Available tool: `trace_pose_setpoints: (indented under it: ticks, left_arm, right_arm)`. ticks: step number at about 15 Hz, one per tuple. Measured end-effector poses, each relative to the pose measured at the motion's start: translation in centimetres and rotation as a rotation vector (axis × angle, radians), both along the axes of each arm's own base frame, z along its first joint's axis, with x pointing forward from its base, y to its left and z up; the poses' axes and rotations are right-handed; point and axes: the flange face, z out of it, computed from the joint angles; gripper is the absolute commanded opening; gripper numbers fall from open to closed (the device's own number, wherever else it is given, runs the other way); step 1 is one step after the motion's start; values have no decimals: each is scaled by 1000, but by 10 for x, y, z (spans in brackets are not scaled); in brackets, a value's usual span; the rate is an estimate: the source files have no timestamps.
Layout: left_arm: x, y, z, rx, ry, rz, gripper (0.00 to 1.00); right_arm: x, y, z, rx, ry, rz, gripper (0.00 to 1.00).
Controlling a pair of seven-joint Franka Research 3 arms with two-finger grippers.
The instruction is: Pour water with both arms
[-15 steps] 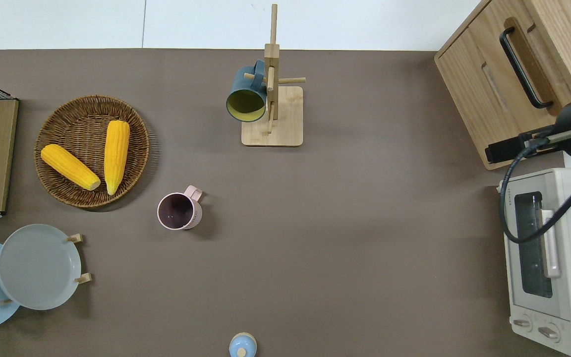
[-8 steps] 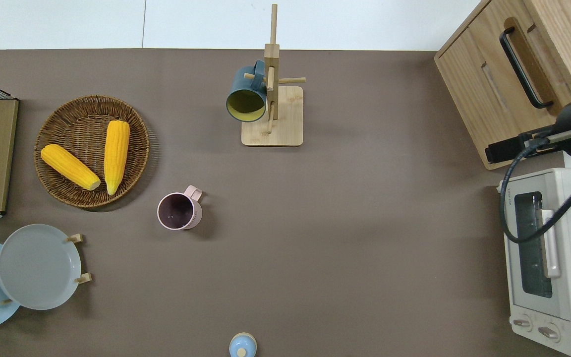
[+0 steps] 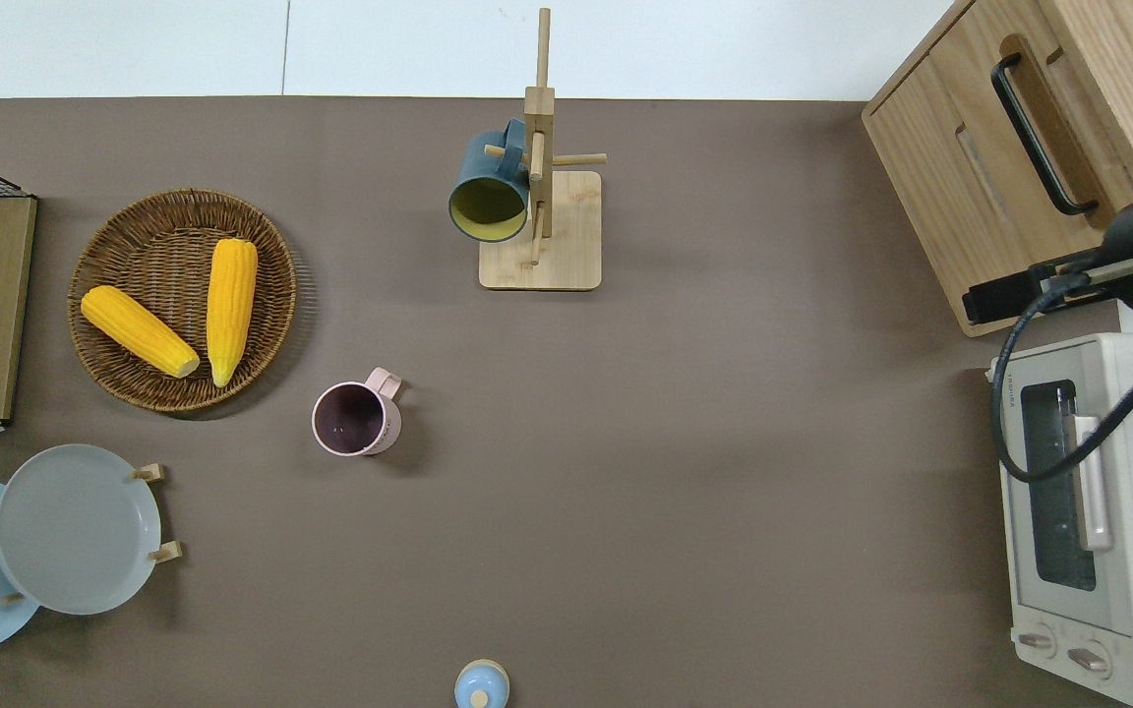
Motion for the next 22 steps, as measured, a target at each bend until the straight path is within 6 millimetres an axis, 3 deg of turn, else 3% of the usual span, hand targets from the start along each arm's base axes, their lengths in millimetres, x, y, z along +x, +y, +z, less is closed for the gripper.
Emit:
trace_pose_setpoints:
  ticks: [10,22]
  left_arm:
    - [0,-2,1,-2,51,-37,1000]
    - [-29,-24,51,92,435,-77,1000]
  right_arm:
    - [0,0,0,0,0,0,985]
    - [0,0,0,0,0,0,985]
